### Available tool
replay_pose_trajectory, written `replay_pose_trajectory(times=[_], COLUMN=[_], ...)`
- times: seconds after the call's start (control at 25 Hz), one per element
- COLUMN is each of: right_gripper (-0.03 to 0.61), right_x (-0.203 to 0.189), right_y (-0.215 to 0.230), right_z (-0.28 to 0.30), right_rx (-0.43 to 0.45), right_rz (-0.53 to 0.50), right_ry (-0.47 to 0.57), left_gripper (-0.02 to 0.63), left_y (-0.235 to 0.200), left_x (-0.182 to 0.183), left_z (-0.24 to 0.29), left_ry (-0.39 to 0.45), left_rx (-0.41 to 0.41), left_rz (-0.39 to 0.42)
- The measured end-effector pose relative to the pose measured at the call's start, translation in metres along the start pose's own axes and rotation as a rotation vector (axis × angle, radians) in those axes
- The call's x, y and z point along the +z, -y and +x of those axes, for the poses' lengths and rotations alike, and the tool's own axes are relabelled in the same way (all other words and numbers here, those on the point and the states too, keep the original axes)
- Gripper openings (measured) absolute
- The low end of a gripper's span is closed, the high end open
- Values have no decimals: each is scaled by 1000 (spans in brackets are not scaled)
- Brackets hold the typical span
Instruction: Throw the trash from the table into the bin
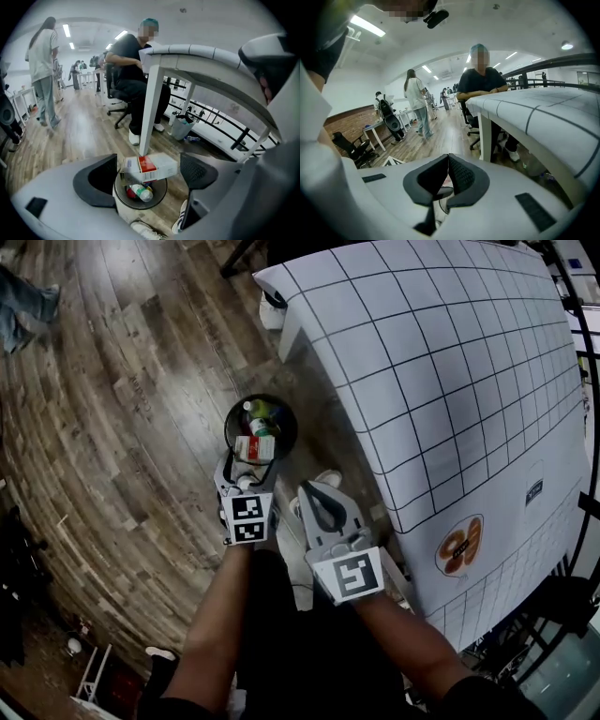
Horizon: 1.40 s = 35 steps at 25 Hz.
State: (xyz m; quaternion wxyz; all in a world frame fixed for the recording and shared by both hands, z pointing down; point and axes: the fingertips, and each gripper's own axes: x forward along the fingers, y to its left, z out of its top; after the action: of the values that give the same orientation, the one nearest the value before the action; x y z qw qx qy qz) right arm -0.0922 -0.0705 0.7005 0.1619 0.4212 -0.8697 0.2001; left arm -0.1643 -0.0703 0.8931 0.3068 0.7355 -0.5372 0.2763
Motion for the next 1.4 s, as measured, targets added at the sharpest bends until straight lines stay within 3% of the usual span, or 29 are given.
replay_pose_trajectory(times=[0.2,0.44,0.8,0.84,0.92,1.12,1.24,1.4], right_gripper=[25,25,25,25,25,25,25,25], right_x=[2,5,30,33,39,58,69,82], right_y=[-5,-7,-20,-22,-27,-39,-48,-60], right_z=[-2,-3,-16,-18,-21,-32,-38,-46], right_rx=[4,-2,4,5,7,16,18,33], right_rz=[15,20,-61,-68,-76,-112,-112,-148], right_ry=[17,12,58,61,71,102,114,128], left_gripper=[416,416,413,395,289,187,82,34], left_y=[2,-2,4,4,3,0,-7,-22], left_x=[-25,-18,9,13,23,51,69,94], left_z=[9,-14,-58,-65,-80,-117,-145,-184], left_ry=[-67,-51,-2,7,31,84,117,175], left_rx=[-23,-11,-10,-2,22,44,72,102], left_rz=[11,61,50,52,58,60,56,-9])
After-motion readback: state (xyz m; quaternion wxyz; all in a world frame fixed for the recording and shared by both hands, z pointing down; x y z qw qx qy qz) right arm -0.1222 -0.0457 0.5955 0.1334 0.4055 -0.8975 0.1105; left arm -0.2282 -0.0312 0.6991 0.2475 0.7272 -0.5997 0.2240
